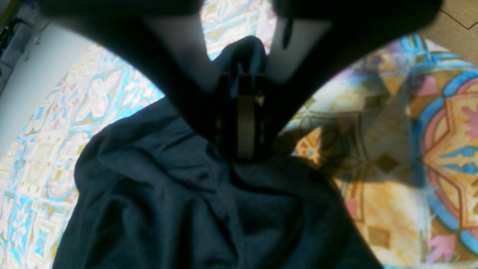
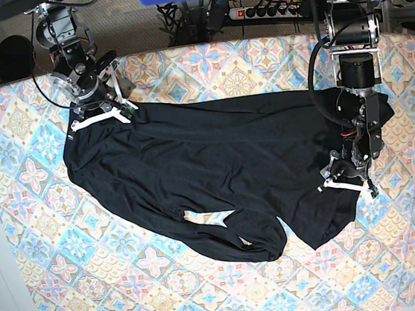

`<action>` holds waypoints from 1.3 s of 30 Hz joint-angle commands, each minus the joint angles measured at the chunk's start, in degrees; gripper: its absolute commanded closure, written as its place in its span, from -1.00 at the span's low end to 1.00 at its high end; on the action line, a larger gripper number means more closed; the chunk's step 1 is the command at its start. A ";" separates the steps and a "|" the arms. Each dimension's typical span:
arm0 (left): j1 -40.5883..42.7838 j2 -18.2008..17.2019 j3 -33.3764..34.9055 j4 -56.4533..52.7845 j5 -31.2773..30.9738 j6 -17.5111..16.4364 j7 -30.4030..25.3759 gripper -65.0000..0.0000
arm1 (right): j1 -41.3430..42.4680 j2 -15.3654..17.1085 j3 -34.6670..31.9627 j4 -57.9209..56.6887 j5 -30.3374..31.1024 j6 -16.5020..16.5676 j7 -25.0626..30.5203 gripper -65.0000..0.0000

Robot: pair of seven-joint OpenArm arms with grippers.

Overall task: Layout the t-shirt on the table in an organized manner, then fold the t-shirt properly
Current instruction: 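Grasp the shirt side with the left gripper and pull it outward, then move the left gripper inward over the shirt and grasp the fabric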

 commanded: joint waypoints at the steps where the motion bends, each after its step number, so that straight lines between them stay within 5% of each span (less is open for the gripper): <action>1: -0.88 -0.27 0.08 0.56 -0.36 -0.04 1.19 0.10 | 0.34 0.46 0.28 0.99 -0.14 -0.44 0.56 1.00; 9: -0.18 -2.82 -0.18 0.82 -0.44 0.05 0.57 0.99 | 0.34 0.46 0.28 0.99 -0.14 -0.44 0.74 1.00; 15: 0.08 -5.19 -0.80 0.91 -0.88 0.05 -2.86 1.00 | 0.34 0.46 0.19 0.90 -0.05 -0.44 0.56 1.00; 27: 4.92 -6.60 -23.39 1.70 -0.44 0.05 -2.94 1.00 | 0.34 0.46 0.19 0.90 -0.05 -0.44 0.56 1.00; 39: 6.68 -6.60 -24.18 2.14 -0.44 0.23 -2.86 0.89 | 0.34 0.46 0.19 0.90 -0.05 -0.44 0.56 1.00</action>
